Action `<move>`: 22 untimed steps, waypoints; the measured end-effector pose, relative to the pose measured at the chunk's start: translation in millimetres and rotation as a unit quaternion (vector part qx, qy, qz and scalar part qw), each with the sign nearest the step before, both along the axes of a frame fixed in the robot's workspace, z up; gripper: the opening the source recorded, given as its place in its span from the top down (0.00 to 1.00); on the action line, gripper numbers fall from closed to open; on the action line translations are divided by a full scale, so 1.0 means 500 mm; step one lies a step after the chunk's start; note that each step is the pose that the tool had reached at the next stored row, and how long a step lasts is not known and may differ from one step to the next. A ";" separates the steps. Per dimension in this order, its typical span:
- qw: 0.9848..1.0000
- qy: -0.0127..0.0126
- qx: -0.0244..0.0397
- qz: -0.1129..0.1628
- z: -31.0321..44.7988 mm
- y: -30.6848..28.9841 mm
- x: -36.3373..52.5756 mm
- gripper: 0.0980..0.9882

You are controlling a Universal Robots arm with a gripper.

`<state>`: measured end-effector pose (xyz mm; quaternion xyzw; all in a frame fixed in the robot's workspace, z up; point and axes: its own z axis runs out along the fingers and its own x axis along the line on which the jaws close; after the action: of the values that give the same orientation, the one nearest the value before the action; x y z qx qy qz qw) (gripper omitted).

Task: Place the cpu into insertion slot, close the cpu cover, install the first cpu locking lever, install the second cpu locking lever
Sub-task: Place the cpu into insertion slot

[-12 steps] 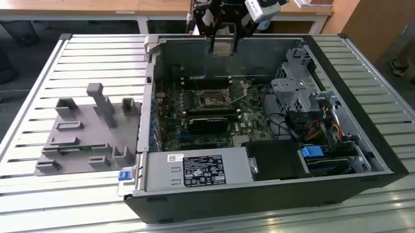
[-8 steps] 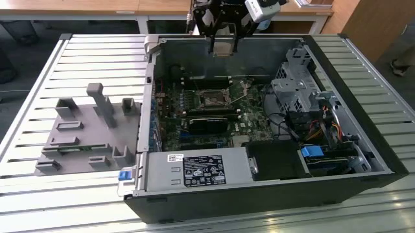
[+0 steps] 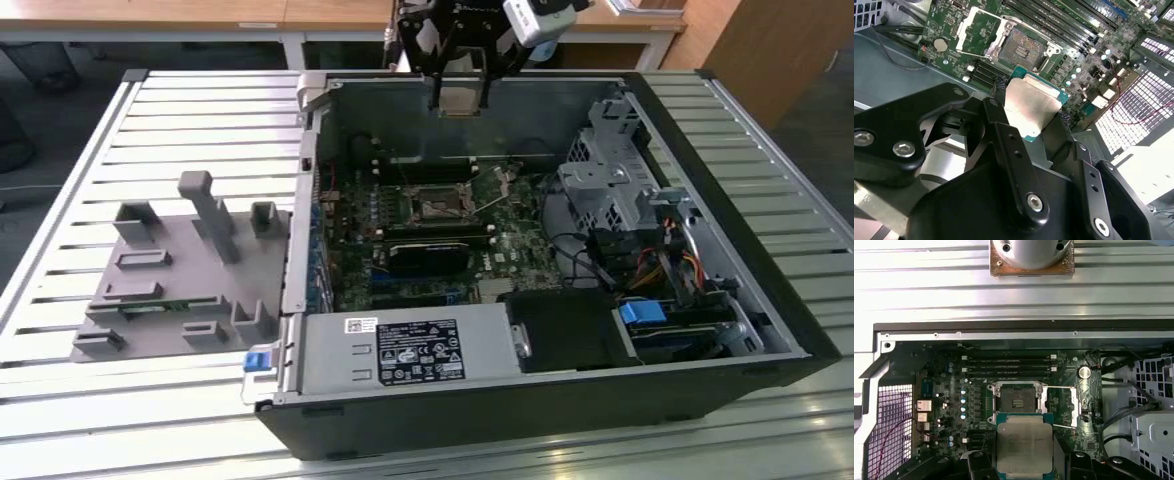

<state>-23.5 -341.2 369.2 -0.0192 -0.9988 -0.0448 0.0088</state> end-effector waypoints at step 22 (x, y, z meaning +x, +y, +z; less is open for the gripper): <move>0.996 0.000 0.000 -0.090 -0.002 0.000 0.000 0.51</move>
<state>-23.5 -341.2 368.2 -0.1090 -0.9930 -0.0454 0.0048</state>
